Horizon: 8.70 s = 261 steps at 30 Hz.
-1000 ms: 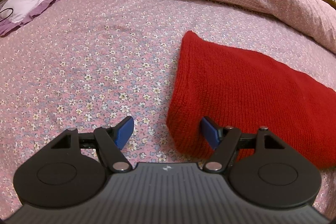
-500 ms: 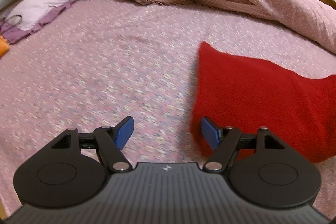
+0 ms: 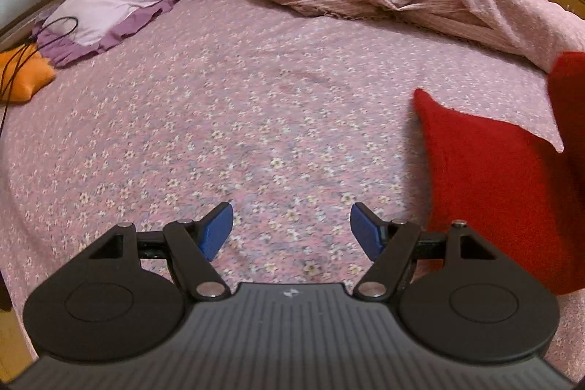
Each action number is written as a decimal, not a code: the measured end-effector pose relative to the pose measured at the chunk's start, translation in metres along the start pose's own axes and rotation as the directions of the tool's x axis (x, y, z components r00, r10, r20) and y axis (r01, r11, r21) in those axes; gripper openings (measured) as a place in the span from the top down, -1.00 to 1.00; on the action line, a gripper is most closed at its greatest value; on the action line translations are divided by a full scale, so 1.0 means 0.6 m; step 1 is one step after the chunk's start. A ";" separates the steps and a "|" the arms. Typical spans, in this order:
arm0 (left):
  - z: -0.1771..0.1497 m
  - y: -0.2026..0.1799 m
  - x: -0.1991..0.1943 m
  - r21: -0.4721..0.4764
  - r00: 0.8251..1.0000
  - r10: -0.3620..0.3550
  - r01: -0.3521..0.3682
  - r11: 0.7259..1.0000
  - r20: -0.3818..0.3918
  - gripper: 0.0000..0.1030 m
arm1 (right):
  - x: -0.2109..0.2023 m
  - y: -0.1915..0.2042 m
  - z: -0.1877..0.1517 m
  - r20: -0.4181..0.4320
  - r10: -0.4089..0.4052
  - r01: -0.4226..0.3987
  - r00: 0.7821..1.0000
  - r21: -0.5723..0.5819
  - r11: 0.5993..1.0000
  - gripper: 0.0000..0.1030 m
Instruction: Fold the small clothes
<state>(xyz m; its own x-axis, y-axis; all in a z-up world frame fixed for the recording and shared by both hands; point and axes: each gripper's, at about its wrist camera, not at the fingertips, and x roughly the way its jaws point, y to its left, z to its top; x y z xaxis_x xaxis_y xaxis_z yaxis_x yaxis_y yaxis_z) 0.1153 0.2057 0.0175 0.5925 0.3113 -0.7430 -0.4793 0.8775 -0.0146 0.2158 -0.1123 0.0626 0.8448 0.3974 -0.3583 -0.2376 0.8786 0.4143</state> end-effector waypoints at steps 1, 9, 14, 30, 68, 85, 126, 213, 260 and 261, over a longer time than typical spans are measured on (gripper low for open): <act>-0.002 0.004 0.001 -0.004 1.000 -0.002 0.002 1.000 -0.002 -0.47 | 0.009 0.011 -0.005 -0.014 0.004 -0.004 1.000 -0.020 1.000 0.41; -0.015 0.026 0.016 -0.031 1.000 -0.013 0.012 0.999 -0.022 -0.47 | 0.057 0.092 -0.070 -0.113 0.023 -0.047 0.993 -0.216 0.975 0.47; -0.021 0.040 0.024 -0.040 0.999 -0.018 0.017 0.999 -0.027 -0.47 | 0.054 0.127 -0.073 -0.096 0.046 -0.067 0.994 -0.229 0.971 0.49; -0.019 0.081 0.017 -0.102 0.999 -0.031 0.030 0.994 -0.013 -0.47 | 0.051 0.223 -0.168 -0.233 0.143 -0.234 0.962 -0.429 0.872 0.08; 0.089 -0.107 0.082 -0.033 0.946 -0.320 0.318 0.947 -0.056 -0.90 | 0.072 -0.040 -0.070 -0.359 0.120 -0.057 0.925 0.181 0.982 -0.65; 0.067 -0.081 0.169 -0.214 0.834 -0.539 0.510 0.833 -0.112 -0.95 | 0.155 -0.073 -0.107 -0.441 0.273 -0.129 0.855 0.330 0.935 -0.87; -0.063 -0.142 -0.031 -0.235 0.582 -0.811 0.782 0.578 -0.056 -0.53 | -0.085 -0.144 -0.059 -0.226 0.452 -0.348 0.863 0.385 0.855 -0.35; -0.270 -0.245 -0.234 0.306 0.960 -0.269 0.279 0.910 -0.077 -0.75 | -0.312 -0.107 -0.184 -0.278 -0.189 0.158 0.942 -0.132 0.979 -0.58; -0.275 -0.254 -0.226 0.316 0.958 -0.275 0.288 0.904 -0.087 -0.75 | -0.300 -0.108 -0.195 -0.319 -0.189 0.157 0.929 -0.121 0.980 -0.58; -0.275 -0.254 -0.226 0.317 0.957 -0.276 0.289 0.903 -0.088 -0.75 | -0.300 -0.108 -0.195 -0.320 -0.188 0.157 0.929 -0.121 0.980 -0.58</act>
<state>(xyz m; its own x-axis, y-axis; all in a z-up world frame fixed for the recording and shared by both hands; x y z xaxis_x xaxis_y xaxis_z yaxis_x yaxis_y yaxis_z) 0.0011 -0.0307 0.0100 0.6423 0.0239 -0.7661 -0.0566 0.9983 -0.0163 0.0229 -0.2100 0.0026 0.6759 0.2881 -0.6783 -0.1583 0.9557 0.2483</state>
